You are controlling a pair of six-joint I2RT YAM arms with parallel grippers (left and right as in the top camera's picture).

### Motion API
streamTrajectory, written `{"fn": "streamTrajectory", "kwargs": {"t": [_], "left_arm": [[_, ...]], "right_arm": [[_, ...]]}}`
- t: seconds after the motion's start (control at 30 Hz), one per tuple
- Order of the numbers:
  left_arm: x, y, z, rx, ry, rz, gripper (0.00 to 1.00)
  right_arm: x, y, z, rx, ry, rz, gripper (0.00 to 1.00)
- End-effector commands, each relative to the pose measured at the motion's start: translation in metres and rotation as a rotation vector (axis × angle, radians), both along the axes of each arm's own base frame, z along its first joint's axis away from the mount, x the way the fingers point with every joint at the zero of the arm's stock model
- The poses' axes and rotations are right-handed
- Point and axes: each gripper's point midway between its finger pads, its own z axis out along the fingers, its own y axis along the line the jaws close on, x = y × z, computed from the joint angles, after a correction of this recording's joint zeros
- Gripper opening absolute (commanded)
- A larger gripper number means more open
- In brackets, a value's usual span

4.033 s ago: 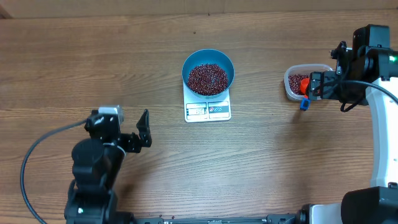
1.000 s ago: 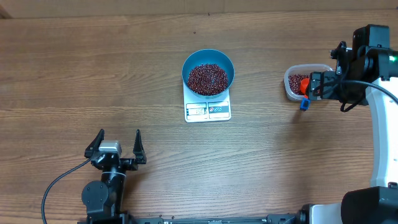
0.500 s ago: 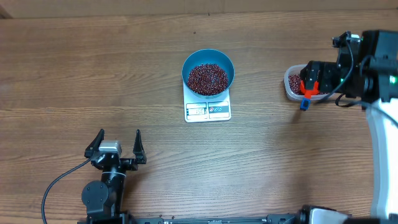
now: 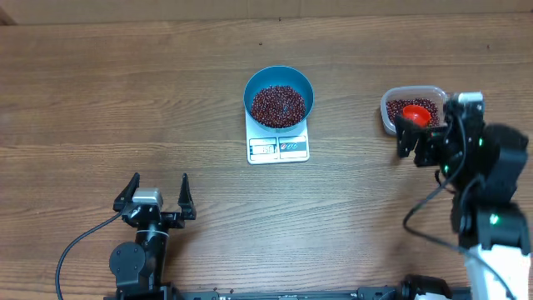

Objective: Scoop item into bowl and weigh 150g on scale

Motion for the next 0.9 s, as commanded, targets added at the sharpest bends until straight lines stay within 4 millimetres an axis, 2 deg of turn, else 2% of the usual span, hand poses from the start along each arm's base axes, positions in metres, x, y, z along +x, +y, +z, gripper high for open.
{"fn": "streamTrajectory", "kwargs": {"t": [0.0, 0.33, 0.87], "left_arm": [[0.000, 0.003, 0.000, 0.001, -0.003, 0.014, 0.99], [0.000, 0.003, 0.000, 0.001, -0.003, 0.014, 1.00], [0.000, 0.003, 0.000, 0.001, -0.003, 0.014, 0.99]], "right_arm": [[-0.015, 0.010, -0.008, 0.012, -0.073, 0.036, 1.00], [-0.046, 0.020, -0.024, -0.002, -0.361, 0.063, 1.00], [-0.069, 0.025, -0.064, 0.006, -0.438, 0.070, 1.00]]}}
